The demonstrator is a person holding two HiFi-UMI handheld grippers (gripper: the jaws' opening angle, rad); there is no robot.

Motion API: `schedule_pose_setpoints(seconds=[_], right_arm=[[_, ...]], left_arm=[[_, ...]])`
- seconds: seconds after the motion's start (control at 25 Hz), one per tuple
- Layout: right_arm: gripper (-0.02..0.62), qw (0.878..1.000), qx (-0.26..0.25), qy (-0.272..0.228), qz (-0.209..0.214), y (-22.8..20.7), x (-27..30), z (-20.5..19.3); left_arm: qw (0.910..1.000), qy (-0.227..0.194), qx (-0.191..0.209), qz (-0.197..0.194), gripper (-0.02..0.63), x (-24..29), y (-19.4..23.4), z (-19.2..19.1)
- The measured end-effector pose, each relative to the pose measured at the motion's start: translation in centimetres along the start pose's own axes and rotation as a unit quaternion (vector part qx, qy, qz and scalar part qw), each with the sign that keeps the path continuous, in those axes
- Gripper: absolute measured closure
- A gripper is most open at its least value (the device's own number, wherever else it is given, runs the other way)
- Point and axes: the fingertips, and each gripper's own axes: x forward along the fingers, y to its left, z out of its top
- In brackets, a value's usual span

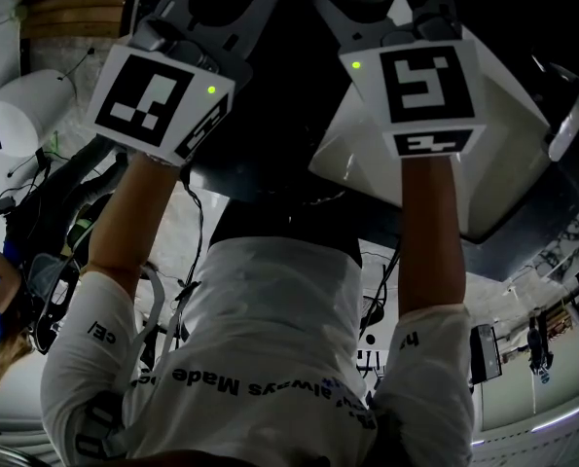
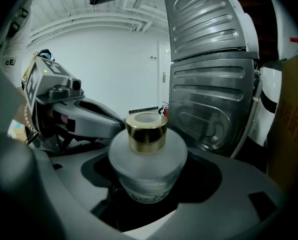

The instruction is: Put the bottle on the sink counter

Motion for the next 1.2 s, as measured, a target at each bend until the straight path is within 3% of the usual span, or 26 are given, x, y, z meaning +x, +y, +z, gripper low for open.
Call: schedule_pose_setpoints(seconds=[0.28, 0.52, 0.72, 1.0, 1.2], right_arm=[[0.258, 1.0, -0.002, -0.001, 0.008, 0.3, 0.1, 0.3], [0.253, 0.999, -0.012, -0.041, -0.003, 0.4, -1.7, 2.8], [0.253, 0.995, -0.024, -0.093, -0.02, 0.3, -6.4, 7.2], [0.259, 0.995, -0.041, -0.087, -0.009, 3.3, -13.8, 11.4], [0.366, 0.992, -0.002, -0.123, -0.018, 5.7, -19.3, 13.3]], left_arm=[[1.0, -0.003, 0.004, 0.002, 0.603, -0.7, -0.1, 0.9], [0.9999, -0.013, 0.003, 0.005, 0.603, -2.3, -0.8, 2.3], [0.9995, -0.028, -0.007, 0.011, 0.603, -4.8, -2.0, 4.6], [0.9985, -0.053, 0.0, -0.007, 0.603, -10.1, -6.6, 9.6], [0.9972, -0.071, 0.016, -0.02, 0.603, -13.9, -10.2, 12.8]])
